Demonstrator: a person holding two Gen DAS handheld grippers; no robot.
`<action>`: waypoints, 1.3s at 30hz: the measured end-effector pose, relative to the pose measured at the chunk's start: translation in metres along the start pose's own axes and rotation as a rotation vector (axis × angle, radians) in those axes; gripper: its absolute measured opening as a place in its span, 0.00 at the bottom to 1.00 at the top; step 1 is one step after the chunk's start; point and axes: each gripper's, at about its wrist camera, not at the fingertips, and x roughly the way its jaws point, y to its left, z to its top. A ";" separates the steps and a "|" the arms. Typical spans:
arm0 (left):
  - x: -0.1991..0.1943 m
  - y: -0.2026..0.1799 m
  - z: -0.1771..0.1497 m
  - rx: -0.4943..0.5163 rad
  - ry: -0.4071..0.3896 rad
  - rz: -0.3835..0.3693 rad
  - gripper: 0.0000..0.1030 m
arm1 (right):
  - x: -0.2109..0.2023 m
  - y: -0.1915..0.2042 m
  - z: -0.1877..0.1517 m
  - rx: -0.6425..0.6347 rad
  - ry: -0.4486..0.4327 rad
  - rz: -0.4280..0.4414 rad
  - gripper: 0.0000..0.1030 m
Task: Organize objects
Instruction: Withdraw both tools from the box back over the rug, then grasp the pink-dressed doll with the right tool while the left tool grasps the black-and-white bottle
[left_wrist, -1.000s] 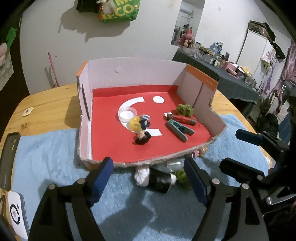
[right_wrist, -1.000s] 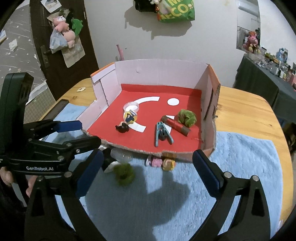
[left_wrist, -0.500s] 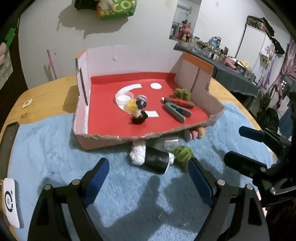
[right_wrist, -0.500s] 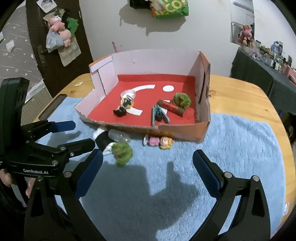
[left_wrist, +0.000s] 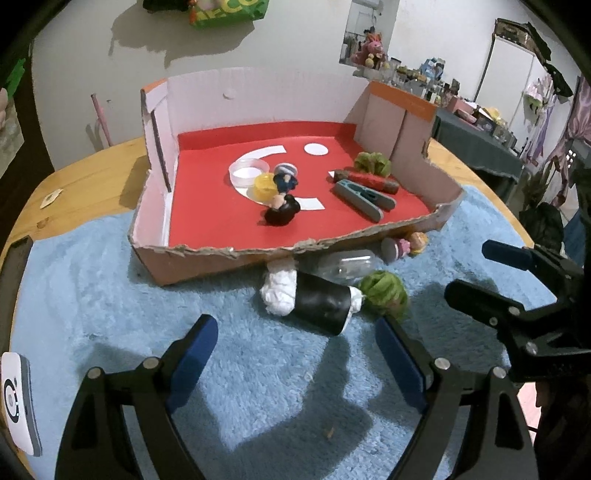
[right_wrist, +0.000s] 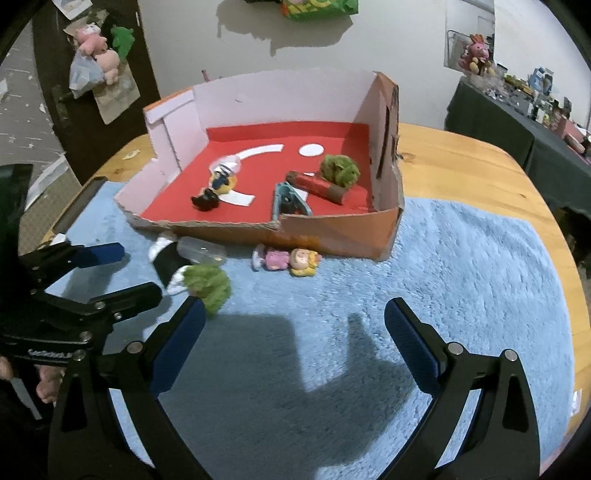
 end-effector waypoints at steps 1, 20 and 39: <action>0.002 0.000 0.000 0.002 0.004 0.000 0.86 | 0.003 -0.001 0.000 0.003 0.004 0.000 0.95; 0.017 0.002 0.003 0.024 0.033 -0.004 0.83 | 0.038 -0.002 0.014 0.061 0.034 -0.007 0.85; 0.016 -0.007 0.004 0.044 0.008 -0.024 0.54 | 0.046 0.016 0.015 0.030 0.018 -0.044 0.48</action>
